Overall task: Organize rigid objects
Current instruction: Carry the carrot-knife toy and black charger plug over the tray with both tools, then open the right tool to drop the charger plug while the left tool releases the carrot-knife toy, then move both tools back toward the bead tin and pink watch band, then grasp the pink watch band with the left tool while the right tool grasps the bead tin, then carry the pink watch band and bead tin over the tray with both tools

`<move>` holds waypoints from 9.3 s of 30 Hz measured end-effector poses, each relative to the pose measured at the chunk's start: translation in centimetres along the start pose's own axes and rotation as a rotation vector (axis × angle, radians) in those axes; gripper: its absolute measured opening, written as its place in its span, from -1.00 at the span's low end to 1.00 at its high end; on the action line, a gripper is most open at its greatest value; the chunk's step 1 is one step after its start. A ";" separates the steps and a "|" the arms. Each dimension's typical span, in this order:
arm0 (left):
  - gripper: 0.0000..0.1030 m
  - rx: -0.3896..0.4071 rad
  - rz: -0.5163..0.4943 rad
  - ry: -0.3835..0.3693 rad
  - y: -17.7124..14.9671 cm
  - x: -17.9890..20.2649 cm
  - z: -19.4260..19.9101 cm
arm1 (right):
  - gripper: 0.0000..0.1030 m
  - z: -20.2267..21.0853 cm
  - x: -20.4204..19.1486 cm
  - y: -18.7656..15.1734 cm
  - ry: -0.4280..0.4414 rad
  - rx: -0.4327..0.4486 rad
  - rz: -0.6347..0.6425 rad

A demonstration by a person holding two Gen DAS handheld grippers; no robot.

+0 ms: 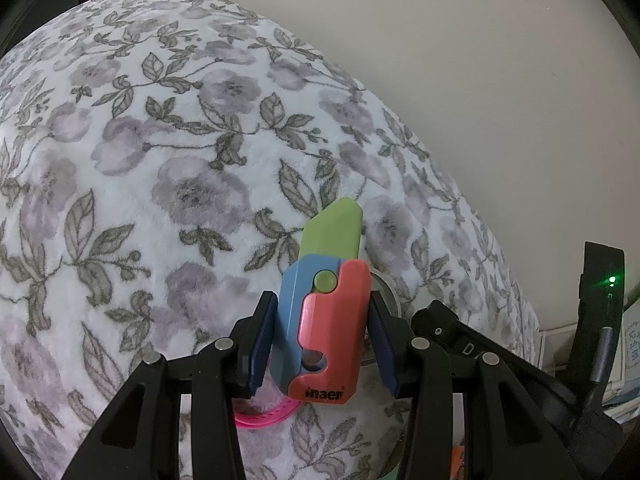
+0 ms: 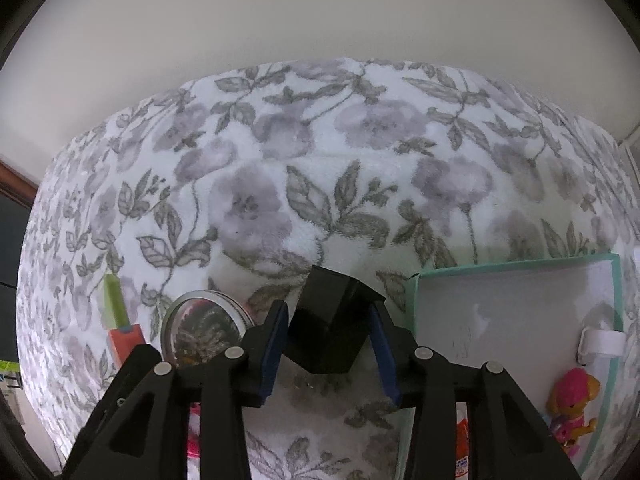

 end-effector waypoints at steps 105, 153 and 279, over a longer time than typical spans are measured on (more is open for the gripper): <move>0.18 -0.021 -0.423 0.128 -7.0 14.8 -2.6 | -0.07 8.1 18.5 -4.8 0.055 0.245 -0.167; 0.90 0.107 -0.236 0.325 -1.2 6.8 0.9 | 1.00 6.5 10.8 -4.5 0.022 0.251 0.076; -0.77 -0.066 -0.193 0.035 -3.9 -3.8 1.4 | 0.45 5.0 -1.9 -6.4 0.242 0.277 0.189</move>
Point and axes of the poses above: each gripper's, at about its wrist camera, not at the fingertips, and z roughly against the way its jaws point, x to its right, y to its top, the point moved 3 cm from there along -z, roughly the way its jaws point, and after that the axes turned 7 degrees about -x, right-handed, at the moved point
